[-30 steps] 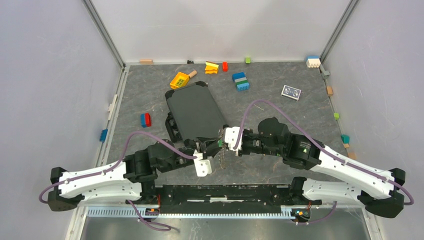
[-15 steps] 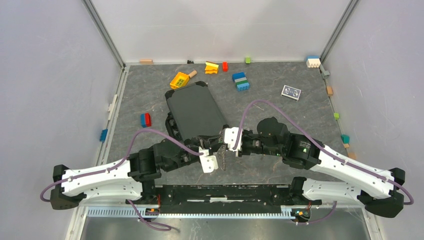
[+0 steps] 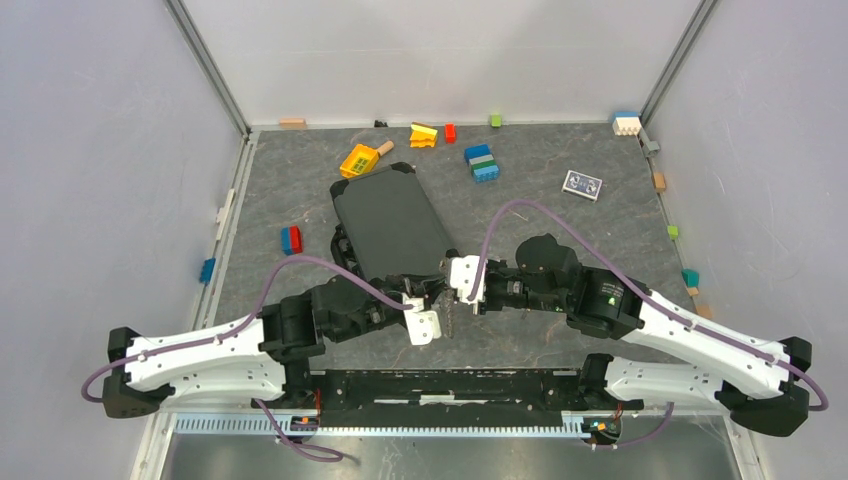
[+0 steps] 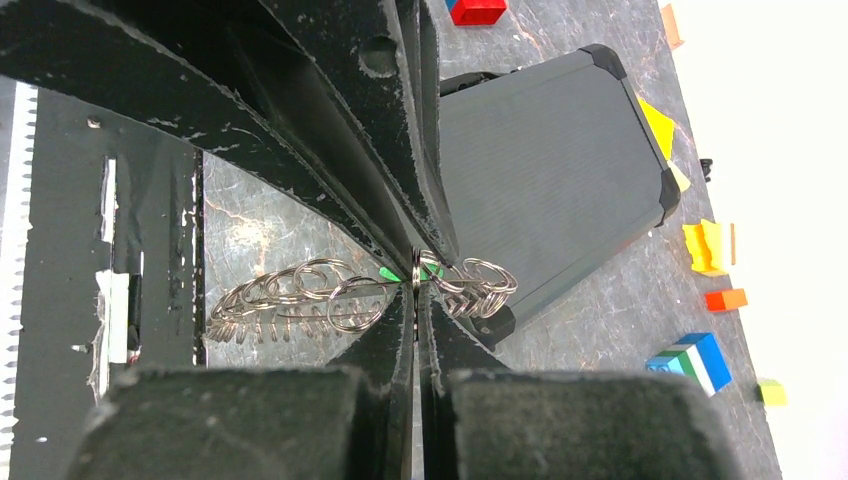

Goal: Remove the keys from the keyring

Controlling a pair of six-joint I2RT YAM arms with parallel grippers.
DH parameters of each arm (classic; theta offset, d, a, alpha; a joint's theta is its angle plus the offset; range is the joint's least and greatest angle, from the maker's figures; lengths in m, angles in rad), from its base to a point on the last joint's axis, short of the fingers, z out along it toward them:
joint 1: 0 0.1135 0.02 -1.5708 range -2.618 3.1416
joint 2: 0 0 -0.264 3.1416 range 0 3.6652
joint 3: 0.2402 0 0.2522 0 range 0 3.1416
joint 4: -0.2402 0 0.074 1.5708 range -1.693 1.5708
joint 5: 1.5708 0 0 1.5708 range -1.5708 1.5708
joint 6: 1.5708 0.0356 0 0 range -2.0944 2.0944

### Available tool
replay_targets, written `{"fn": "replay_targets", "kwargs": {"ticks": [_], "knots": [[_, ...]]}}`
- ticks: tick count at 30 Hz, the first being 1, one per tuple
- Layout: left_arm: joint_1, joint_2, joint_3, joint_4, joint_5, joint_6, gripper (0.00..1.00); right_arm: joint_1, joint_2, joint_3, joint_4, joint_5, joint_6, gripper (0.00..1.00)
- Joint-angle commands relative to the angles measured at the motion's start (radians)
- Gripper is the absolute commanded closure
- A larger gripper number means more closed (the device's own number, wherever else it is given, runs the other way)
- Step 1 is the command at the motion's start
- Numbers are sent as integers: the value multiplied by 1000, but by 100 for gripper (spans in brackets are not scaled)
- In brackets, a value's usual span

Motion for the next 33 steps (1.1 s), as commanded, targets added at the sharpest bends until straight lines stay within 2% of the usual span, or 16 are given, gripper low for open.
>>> {"fn": "replay_targets", "kwargs": {"ticks": [1, 6, 8, 13, 20, 23, 27, 33], "knots": [[-5, 20, 53, -32, 7, 8, 79, -1, -31, 27, 64, -25, -9, 100], [-5, 36, 70, -63, 18, 5, 89, 0, -42, 19, 72, -35, -17, 100], [-5, 42, 75, -71, 23, 5, 97, -1, -48, 12, 80, -41, -23, 100], [-5, 40, 77, -76, 51, -1, 98, -1, -73, -18, 102, -50, -38, 99], [-5, -34, 3, 16, 40, -33, 98, -1, -152, -109, 201, -41, -38, 72], [-4, -94, -52, 90, 39, -62, 98, -1, -197, -156, 271, -45, -26, 65], [-5, -164, -120, 175, 44, -96, 98, -1, -255, -234, 375, -66, 12, 62], [-5, -251, -207, 298, 83, -124, 98, -1, -303, -372, 580, -93, 143, 64]]}}
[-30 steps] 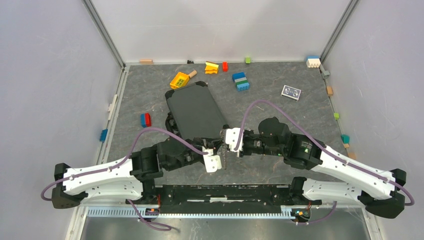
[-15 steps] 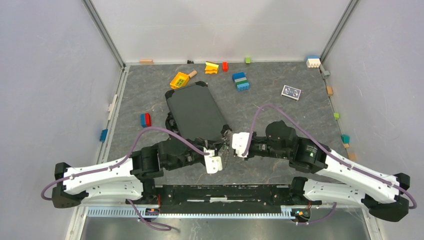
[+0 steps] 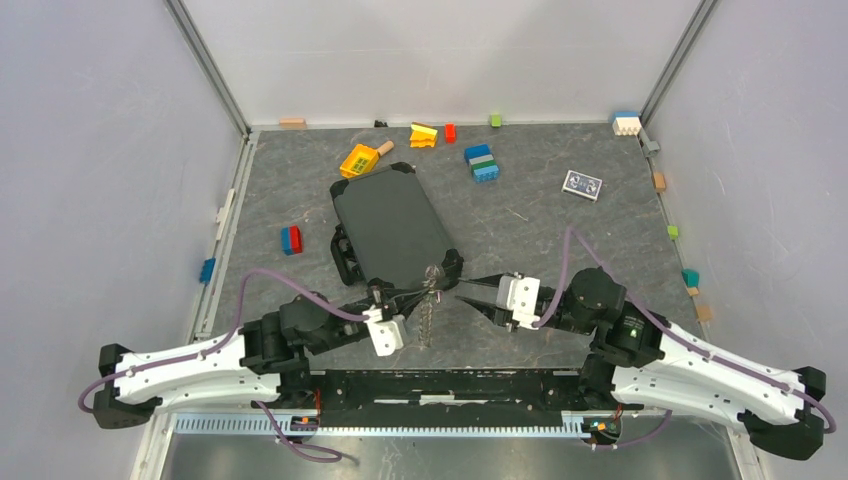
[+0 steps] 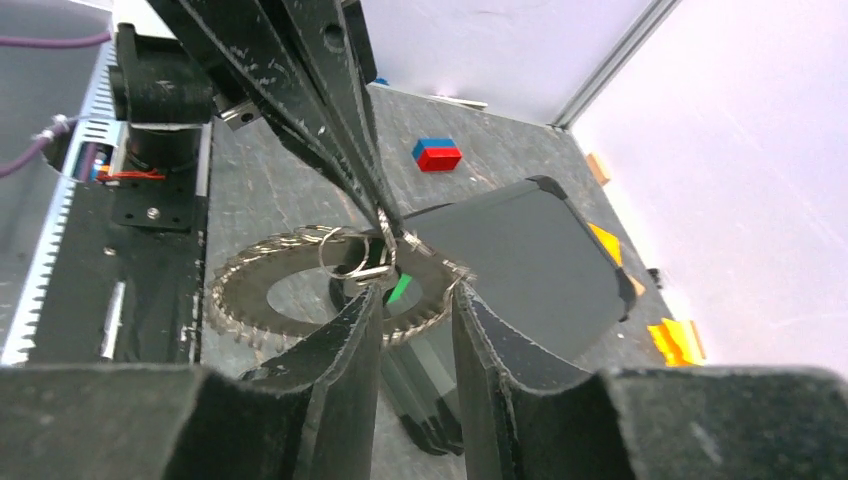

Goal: Remove the keys from the keyring

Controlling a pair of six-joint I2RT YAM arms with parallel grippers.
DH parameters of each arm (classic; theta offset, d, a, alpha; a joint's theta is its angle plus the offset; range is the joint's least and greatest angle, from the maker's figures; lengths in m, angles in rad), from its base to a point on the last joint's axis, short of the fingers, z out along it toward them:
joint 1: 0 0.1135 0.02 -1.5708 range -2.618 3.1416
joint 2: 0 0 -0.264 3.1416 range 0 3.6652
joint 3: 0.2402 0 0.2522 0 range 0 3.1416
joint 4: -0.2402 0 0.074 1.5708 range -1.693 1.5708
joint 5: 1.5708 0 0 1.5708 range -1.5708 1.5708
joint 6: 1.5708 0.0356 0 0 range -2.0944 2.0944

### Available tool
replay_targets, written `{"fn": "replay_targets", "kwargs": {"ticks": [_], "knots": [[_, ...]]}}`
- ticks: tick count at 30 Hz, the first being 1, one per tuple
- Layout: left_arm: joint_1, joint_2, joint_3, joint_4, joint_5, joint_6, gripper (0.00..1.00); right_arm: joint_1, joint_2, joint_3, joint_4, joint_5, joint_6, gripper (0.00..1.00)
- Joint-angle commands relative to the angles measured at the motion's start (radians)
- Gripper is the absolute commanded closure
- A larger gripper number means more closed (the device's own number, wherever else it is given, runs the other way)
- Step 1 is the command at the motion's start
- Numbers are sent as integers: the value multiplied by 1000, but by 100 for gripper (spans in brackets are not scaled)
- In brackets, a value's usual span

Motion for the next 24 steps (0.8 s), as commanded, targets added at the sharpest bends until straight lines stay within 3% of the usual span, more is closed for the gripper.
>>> {"fn": "replay_targets", "kwargs": {"ticks": [1, 7, 12, 24], "knots": [[-3, -63, -43, 203, 41, -58, 98, 2, -21, -87, 233, -36, 134, 64], [-3, -88, -54, 220, 51, -64, 98, 3, -16, -178, 408, -83, 230, 56], [-2, -100, -55, 231, 57, -63, 98, 2, 8, -201, 456, -95, 252, 50], [-2, -98, -57, 250, 66, -62, 98, 2, 66, -242, 552, -113, 297, 49]]}}
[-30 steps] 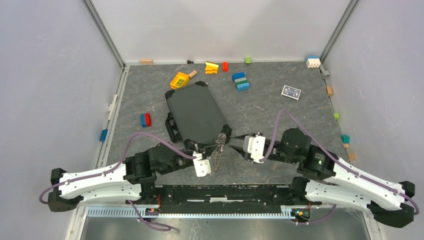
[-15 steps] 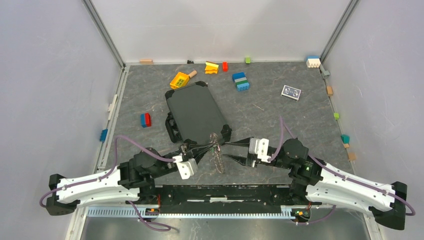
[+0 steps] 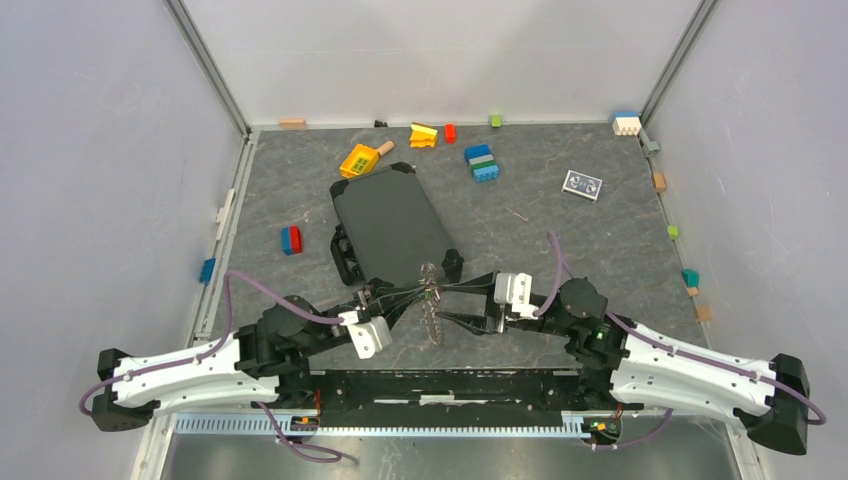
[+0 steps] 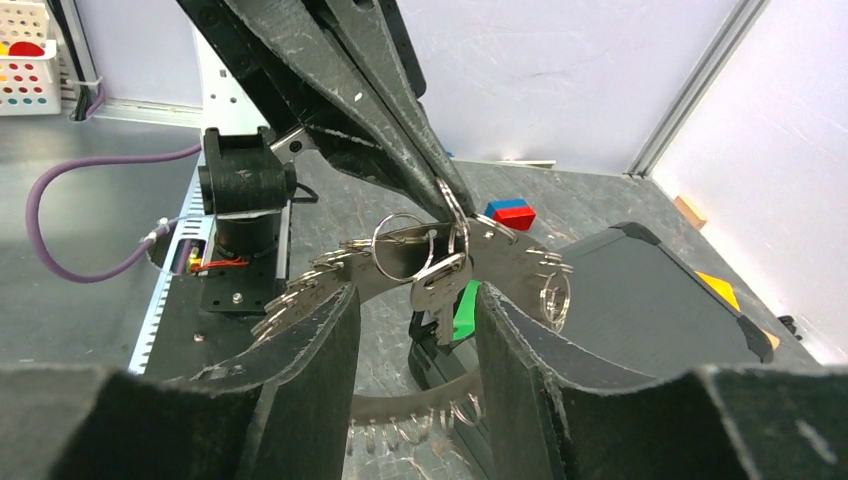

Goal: Remove the keys from the keyring

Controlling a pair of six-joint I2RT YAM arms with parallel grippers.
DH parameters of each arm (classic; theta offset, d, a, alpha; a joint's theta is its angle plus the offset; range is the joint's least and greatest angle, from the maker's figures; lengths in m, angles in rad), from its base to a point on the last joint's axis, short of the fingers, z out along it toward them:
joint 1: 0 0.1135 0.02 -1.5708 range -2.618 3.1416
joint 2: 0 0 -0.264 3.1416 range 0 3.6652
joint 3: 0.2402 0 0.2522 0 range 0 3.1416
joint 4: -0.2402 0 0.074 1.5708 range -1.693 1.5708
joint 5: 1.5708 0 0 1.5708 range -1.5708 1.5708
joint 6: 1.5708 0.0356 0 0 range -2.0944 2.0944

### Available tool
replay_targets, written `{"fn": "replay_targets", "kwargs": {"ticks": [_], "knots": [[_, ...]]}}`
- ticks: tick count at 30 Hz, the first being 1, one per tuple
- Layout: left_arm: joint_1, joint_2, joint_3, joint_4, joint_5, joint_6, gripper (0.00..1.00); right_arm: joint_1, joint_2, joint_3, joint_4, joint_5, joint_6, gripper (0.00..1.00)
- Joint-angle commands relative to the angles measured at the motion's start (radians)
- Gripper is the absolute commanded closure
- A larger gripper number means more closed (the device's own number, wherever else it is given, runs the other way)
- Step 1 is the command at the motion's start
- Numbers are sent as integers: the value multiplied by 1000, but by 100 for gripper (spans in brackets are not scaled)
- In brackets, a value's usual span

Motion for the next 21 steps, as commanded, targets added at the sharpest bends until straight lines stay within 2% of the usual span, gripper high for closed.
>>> {"fn": "replay_targets", "kwargs": {"ticks": [1, 12, 21], "knots": [[-3, -12, 6, 99, 22, -37, 98, 2, 19, -13, 95, -26, 41, 49], [-3, -17, 4, 101, 27, -43, 98, 2, 63, -26, 163, 3, 65, 49], [-3, -32, -3, 103, 29, -46, 98, 2, 50, -45, 165, 29, 55, 75]]}}
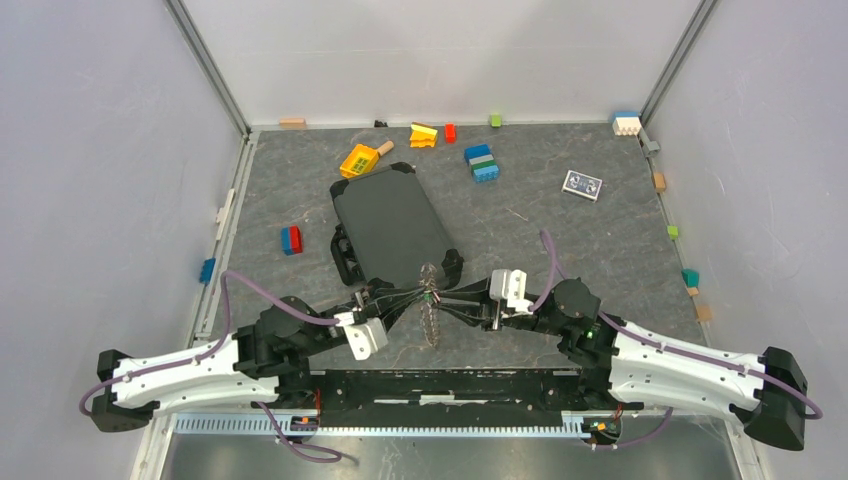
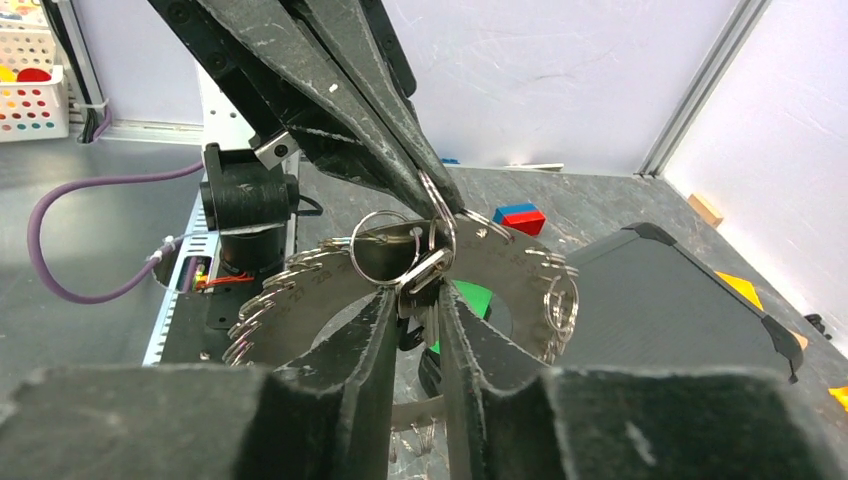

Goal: Remove the keys from the keyring

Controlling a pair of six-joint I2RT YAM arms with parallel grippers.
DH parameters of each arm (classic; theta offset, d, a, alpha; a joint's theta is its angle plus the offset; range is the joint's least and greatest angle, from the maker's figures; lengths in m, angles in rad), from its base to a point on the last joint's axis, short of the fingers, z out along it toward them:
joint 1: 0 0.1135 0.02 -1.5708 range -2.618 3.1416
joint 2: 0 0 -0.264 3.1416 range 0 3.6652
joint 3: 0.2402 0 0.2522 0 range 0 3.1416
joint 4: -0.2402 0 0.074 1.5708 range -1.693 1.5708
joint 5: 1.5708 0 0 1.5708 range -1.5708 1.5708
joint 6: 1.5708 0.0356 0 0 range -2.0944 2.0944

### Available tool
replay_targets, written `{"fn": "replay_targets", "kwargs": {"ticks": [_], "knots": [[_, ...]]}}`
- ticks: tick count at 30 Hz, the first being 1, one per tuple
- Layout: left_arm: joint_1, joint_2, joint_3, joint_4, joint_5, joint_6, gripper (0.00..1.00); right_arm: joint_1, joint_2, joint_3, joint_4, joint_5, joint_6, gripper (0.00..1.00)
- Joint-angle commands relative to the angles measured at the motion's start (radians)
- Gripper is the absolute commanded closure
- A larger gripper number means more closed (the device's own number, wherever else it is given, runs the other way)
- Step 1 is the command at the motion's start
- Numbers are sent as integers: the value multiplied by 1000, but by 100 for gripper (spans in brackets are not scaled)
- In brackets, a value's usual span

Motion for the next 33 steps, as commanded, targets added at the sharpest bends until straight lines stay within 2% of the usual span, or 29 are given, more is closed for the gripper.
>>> {"fn": "replay_targets", "kwargs": {"ticks": [1, 5, 10, 33], "knots": [[-3, -24, 2, 92, 10, -37, 98, 2, -22, -19, 44, 34, -2, 77], [-2, -39, -13, 108, 9, -41, 98, 2, -40, -31, 43, 53, -12, 91], [-2, -50, -32, 130, 22, -47, 98, 2, -45, -29, 38, 55, -21, 100], [-3, -40, -69, 223, 79, -62, 98, 2, 41, 38, -54, 18, -51, 100]]}}
